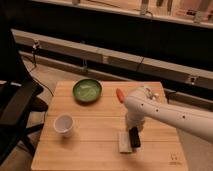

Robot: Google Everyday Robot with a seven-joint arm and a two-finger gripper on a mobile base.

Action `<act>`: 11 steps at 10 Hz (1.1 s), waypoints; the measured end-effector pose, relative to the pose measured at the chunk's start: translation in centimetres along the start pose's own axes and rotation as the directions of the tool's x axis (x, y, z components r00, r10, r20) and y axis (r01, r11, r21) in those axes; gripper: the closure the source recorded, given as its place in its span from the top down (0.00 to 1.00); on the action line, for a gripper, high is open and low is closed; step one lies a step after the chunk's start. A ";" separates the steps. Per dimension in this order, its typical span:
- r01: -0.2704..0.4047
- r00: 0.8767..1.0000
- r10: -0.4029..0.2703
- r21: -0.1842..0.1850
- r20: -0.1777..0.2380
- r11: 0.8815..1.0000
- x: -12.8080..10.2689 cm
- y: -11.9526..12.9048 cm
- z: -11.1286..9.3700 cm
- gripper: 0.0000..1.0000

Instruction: Place the eraser on the white sponge

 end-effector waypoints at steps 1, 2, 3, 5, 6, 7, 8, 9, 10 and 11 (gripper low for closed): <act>0.036 0.999 -0.036 0.001 0.005 0.999 -0.6 -1.3 0.1 0.01; 0.069 0.998 -0.069 0.006 0.010 0.998 -0.9 -2.5 0.1 0.01; 0.083 0.996 -0.083 0.012 0.021 0.996 -1.1 -2.9 0.3 0.04; 0.101 0.994 -0.102 0.016 0.037 0.995 -1.6 -3.8 0.8 0.22; 0.104 0.994 -0.104 0.017 0.039 0.994 -1.6 -4.2 0.9 0.34; 0.103 0.994 -0.103 0.015 0.039 0.995 -1.6 -4.2 1.0 0.42; 0.101 0.994 -0.101 0.015 0.040 0.995 -1.6 -4.3 1.0 0.53; 0.102 0.994 -0.103 0.012 0.041 0.995 -1.6 -4.5 1.1 0.63; 0.103 0.994 -0.104 0.010 0.042 0.995 -1.5 -4.7 1.2 0.73; 0.100 0.994 -0.100 0.012 0.039 0.995 -1.4 -4.5 1.1 0.79</act>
